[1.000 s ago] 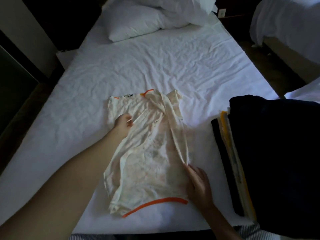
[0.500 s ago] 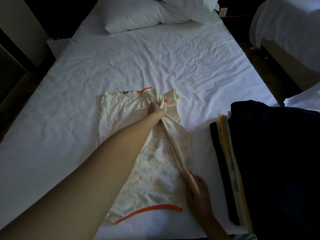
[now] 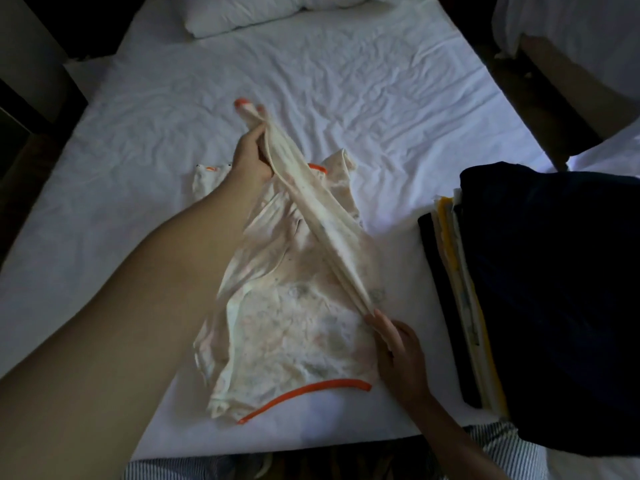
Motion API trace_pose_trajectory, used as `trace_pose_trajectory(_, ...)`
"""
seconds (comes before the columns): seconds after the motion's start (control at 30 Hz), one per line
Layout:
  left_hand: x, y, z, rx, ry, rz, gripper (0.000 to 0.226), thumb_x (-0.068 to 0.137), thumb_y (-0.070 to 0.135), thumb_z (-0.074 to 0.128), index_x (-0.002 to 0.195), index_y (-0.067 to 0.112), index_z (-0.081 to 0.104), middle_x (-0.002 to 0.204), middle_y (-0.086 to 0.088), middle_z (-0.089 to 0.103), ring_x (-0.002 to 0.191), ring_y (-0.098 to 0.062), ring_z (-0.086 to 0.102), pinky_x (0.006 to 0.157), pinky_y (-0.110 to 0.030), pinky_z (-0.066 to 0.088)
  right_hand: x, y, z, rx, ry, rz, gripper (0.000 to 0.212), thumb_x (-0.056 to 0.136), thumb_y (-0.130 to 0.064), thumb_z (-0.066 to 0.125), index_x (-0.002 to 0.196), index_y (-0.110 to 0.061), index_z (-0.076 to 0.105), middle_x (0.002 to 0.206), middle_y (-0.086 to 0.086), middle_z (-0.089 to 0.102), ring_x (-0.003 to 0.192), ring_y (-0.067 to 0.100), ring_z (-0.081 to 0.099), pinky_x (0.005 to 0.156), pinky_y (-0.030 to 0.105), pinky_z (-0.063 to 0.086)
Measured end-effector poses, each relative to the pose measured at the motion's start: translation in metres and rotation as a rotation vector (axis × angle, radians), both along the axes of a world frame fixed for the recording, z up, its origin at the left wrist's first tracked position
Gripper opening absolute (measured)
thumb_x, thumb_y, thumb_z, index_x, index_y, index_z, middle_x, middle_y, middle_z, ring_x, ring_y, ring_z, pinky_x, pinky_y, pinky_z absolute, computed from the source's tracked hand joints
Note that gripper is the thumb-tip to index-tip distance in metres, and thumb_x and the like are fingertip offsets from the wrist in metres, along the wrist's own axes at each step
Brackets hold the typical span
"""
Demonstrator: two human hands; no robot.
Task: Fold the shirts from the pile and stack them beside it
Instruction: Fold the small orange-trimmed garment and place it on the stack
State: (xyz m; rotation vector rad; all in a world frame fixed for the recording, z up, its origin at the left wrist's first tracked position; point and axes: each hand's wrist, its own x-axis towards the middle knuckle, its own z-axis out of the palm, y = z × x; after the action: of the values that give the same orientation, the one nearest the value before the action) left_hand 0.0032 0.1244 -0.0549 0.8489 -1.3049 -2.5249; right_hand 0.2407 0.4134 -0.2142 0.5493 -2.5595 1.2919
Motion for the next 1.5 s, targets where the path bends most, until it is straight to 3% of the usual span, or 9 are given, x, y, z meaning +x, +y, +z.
trace_pose_trajectory(0.17, 0.039, -0.056, -0.034, -0.158, -0.321, -0.036, 0.029, 0.098, 0.021, 0.046, 0.070, 0.014, 0.049, 0.039, 0.005, 0.056, 0.053, -0.009, 0.055, 0.049, -0.018, 0.046, 0.002, 0.003, -0.001, 0.026, 0.053, 0.043, 0.034, 0.100, -0.027, 0.035, 0.123, -0.015, 0.056, 0.113, 0.006, 0.066, 0.107, 0.018, 0.054, 0.090, 0.037, 0.043)
trace_pose_trajectory(0.27, 0.085, -0.079, -0.059, -0.332, -0.482, -0.226, 0.016, 0.090, 0.023, 0.057, 0.075, 0.021, 0.052, 0.057, 0.006, 0.059, 0.049, -0.005, 0.056, 0.048, -0.016, 0.045, 0.004, 0.007, 0.006, -0.068, 0.010, 0.060, 0.037, 0.089, -0.020, 0.046, 0.125, -0.023, 0.053, 0.121, -0.019, 0.057, 0.112, 0.005, 0.053, 0.095, 0.024, 0.043)
trace_pose_trajectory(0.4, 0.163, -0.079, -0.082, -0.833, -0.548, -0.057, 0.030, 0.072, 0.029, 0.065, 0.095, 0.012, 0.056, 0.095, -0.012, 0.062, 0.092, -0.030, 0.061, 0.073, -0.031, 0.053, 0.011, 0.004, 0.024, -0.403, -0.288, -0.232, 0.039, 0.088, -0.024, 0.048, 0.115, -0.052, 0.053, 0.113, -0.020, 0.059, 0.109, -0.001, 0.055, 0.092, 0.013, 0.042)
trace_pose_trajectory(0.5, 0.233, -0.062, -0.094, -1.065, -0.663, -0.118, 0.059, 0.069, 0.035, 0.073, 0.116, 0.006, 0.056, 0.117, -0.017, 0.061, 0.109, -0.036, 0.057, 0.089, -0.038, 0.045, 0.002, -0.003, 0.037, -0.261, -0.499, -0.327, 0.023, 0.092, -0.018, 0.056, 0.115, -0.018, 0.056, 0.095, 0.002, 0.059, 0.098, 0.024, 0.058, 0.082, 0.027, 0.042)
trace_pose_trajectory(0.9, 0.341, -0.024, -0.084, -0.459, -0.398, -0.243, 0.065, 0.078, 0.009, 0.074, 0.128, 0.009, 0.033, 0.121, -0.013, 0.056, 0.103, -0.022, 0.056, 0.080, -0.034, 0.050, 0.004, -0.008, 0.082, -0.111, -0.683, -0.109, 0.019, 0.084, 0.011, 0.052, 0.084, -0.008, 0.053, 0.071, -0.002, 0.047, 0.065, 0.015, 0.044, 0.045, 0.011, 0.033)
trace_pose_trajectory(1.07, 0.370, -0.046, -0.042, -0.503, -0.313, -0.481, 0.051, 0.087, -0.011, 0.052, 0.114, 0.031, 0.044, 0.100, -0.015, 0.058, 0.082, -0.024, 0.054, 0.061, -0.029, 0.046, 0.015, 0.018, 0.125, 0.062, -0.715, 0.174, 0.017, 0.084, 0.009, 0.060, 0.085, -0.004, 0.070, 0.072, 0.000, 0.063, 0.062, 0.000, 0.055, 0.057, 0.004, 0.040)
trace_pose_trajectory(1.33, 0.350, -0.066, 0.033, -0.237, -0.234, -0.424, 0.051, 0.094, -0.001, 0.037, 0.064, 0.014, 0.076, 0.068, 0.001, 0.071, 0.057, -0.005, 0.066, 0.052, -0.014, 0.053, -0.020, 0.020, 0.201, -0.553, -1.107, 0.270, 0.030, 0.032, -0.013, 0.083, 0.060, -0.007, 0.076, 0.068, 0.003, 0.071, 0.058, 0.005, 0.066, 0.050, 0.012, 0.050)
trace_pose_trajectory(1.4, 0.315, -0.074, 0.042, -0.067, -0.238, -0.285, 0.051, 0.098, 0.008, 0.035, 0.067, 0.006, 0.076, 0.069, -0.004, 0.071, 0.060, -0.006, 0.067, 0.054, -0.014, 0.053, -0.052, 0.007, 0.208, -0.757, -1.143, 0.190, 0.047, 0.029, -0.006, 0.090, 0.073, -0.002, 0.077, 0.071, 0.005, 0.071, 0.058, 0.005, 0.067, 0.050, 0.014, 0.051)
trace_pose_trajectory(1.5, 0.249, -0.079, 0.053, 0.155, -0.099, -0.055, 0.022, 0.092, 0.003, 0.047, 0.107, -0.007, 0.060, 0.085, -0.019, 0.069, 0.097, -0.018, 0.065, 0.077, -0.022, 0.055, -0.104, -0.028, 0.213, -0.764, -0.988, 0.051, 0.054, 0.090, -0.018, 0.062, 0.137, 0.000, 0.043, 0.105, -0.001, 0.054, 0.067, -0.004, 0.062, 0.060, 0.009, 0.048)
